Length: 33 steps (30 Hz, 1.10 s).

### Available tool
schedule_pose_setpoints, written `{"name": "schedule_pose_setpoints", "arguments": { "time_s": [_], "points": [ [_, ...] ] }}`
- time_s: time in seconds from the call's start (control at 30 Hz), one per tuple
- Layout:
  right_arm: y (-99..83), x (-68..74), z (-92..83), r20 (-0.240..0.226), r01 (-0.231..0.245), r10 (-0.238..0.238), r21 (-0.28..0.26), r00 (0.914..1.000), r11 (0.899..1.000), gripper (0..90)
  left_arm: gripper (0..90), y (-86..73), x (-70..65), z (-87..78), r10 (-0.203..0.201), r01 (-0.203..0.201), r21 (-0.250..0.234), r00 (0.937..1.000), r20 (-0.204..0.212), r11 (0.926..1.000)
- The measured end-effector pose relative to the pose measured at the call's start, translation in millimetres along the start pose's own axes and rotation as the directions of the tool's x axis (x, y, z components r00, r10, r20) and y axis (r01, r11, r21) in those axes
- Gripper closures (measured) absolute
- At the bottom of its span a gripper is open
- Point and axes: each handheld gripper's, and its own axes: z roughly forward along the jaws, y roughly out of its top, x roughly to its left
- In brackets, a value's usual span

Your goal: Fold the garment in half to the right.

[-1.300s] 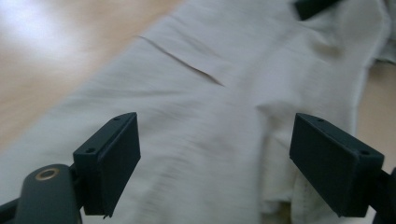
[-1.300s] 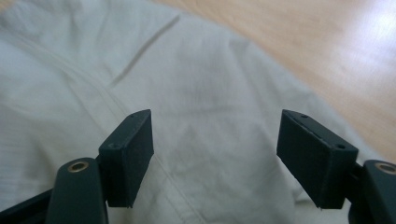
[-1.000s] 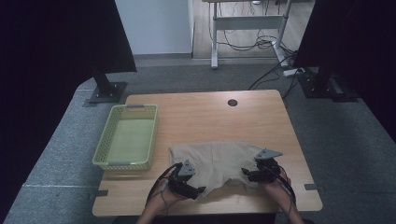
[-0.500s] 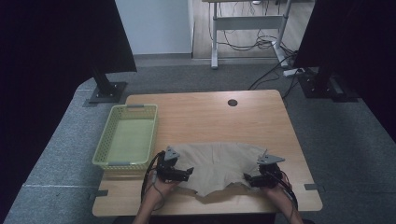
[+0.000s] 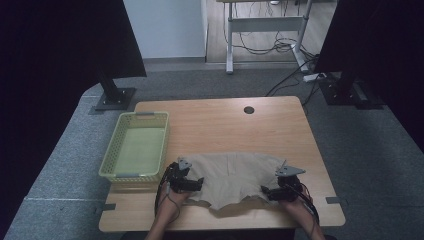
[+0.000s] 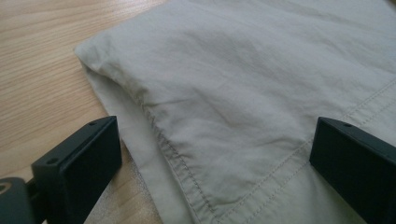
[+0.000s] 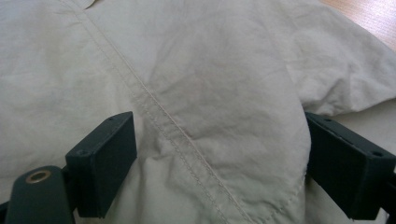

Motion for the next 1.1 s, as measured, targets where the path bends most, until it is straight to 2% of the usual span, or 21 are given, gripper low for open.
{"name": "schedule_pose_setpoints", "arguments": {
  "time_s": [0.03, 0.23, 0.43, 0.5, 0.63, 0.77, 0.9, 1.1],
  "points": [
    [0.0, 0.0, 0.0, 0.000, 0.000, 0.000, 0.000, 1.0000, 1.000, 12.5, 1.2, -1.6, 0.7, 0.2, 0.005, -0.005, -0.013, 1.0000, 0.003, 0.9999],
    [4.6, 1.8, -3.3, 0.011, 0.007, -0.007, 0.009, 0.9999, 1.000, 12.8, 1.2, -1.8, 0.5, -0.1, 0.006, -0.006, -0.013, 1.0000, 0.003, 0.9999],
    [24.0, 0.8, -16.8, 0.012, 0.014, -0.013, -0.050, 0.9998, 0.999, 11.1, 2.1, -2.2, 0.3, -0.6, 0.009, -0.008, -0.015, 0.9999, 0.005, 0.9999],
    [27.9, 0.6, -17.8, 0.009, 0.014, -0.014, -0.055, 0.9999, 0.998, 11.0, 2.1, -2.2, 0.3, -0.6, 0.009, -0.009, -0.015, 0.9999, 0.005, 0.9999],
    [48.3, 3.1, -17.9, -0.008, 0.021, -0.022, -0.066, 0.9997, 0.998, 9.2, 1.5, -2.2, 0.5, -0.4, 0.005, -0.005, -0.011, 1.0000, 0.000, 0.9999],
    [66.2, 9.8, -10.5, -0.028, 0.030, -0.032, -0.066, 0.9991, 0.997, 8.2, 0.0, -2.6, 1.1, -0.6, -0.001, 0.000, -0.008, 1.0000, -0.006, 1.0000],
    [82.5, 20.7, 4.5, -0.053, 0.051, -0.054, -0.060, 0.9971, 0.997, 7.6, 0.0, -3.3, 2.6, -1.4, -0.002, 0.002, -0.007, 1.0000, -0.008, 1.0000],
    [93.6, 35.2, 29.6, -0.089, 0.066, -0.069, -0.043, 0.9936, 0.997, 6.5, 0.0, -3.2, 3.1, -1.4, 0.002, -0.003, -0.008, 1.0000, -0.006, 1.0000]
  ]
}}
